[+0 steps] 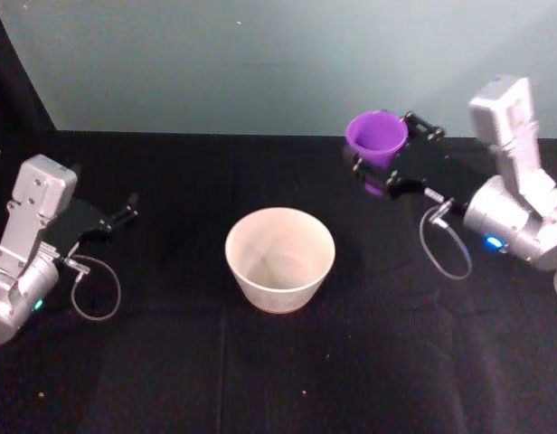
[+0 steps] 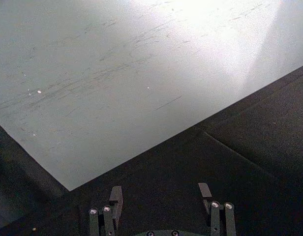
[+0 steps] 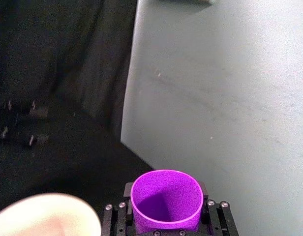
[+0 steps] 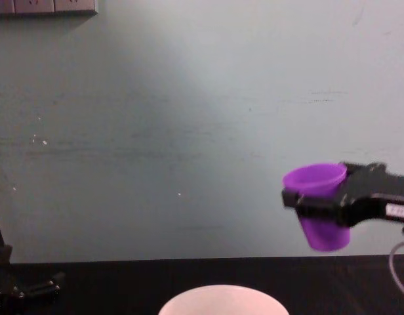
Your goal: Pick up the cup and pour the mung beans from the cup into the bowl.
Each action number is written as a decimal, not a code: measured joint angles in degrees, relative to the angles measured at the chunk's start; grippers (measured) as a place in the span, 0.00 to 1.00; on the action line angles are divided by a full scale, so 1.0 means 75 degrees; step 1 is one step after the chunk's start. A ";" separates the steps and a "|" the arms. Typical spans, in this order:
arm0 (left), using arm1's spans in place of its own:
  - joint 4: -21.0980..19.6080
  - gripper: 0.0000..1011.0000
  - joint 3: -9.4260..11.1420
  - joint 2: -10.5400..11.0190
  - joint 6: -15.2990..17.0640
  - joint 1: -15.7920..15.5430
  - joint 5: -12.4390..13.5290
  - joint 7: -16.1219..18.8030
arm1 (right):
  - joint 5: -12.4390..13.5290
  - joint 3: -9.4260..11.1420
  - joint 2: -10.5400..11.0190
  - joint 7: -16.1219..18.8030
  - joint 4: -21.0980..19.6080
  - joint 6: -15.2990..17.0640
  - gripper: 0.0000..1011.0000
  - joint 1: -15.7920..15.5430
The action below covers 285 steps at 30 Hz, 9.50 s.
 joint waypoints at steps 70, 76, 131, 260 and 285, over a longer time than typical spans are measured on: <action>0.0000 0.99 0.0000 0.0000 0.0000 0.0000 0.0000 0.0000 | -1.0219 -0.3023 0.0754 -0.1375 -0.1499 0.0945 0.73 0.0471; 0.0000 0.99 0.0000 0.0000 0.0000 0.0000 0.0000 0.0000 | -1.0729 -0.3150 0.0725 -0.1348 -0.1477 0.1001 0.73 0.0525; 0.0000 0.99 -0.0001 0.0000 0.0000 0.0000 0.0000 0.0000 | -0.5961 -0.1001 0.1131 -0.3031 -0.1296 -0.1374 0.73 -0.0962; 0.0000 0.99 0.0000 -0.0001 0.0000 0.0000 0.0000 0.0000 | 0.0102 0.2910 -0.0794 -0.2132 -0.1461 -0.1120 0.99 -0.3913; 0.0000 0.99 0.0000 0.0000 0.0000 0.0000 0.0000 0.0000 | 0.0014 0.2963 -0.0825 -0.2155 -0.1425 -0.1222 0.99 -0.3944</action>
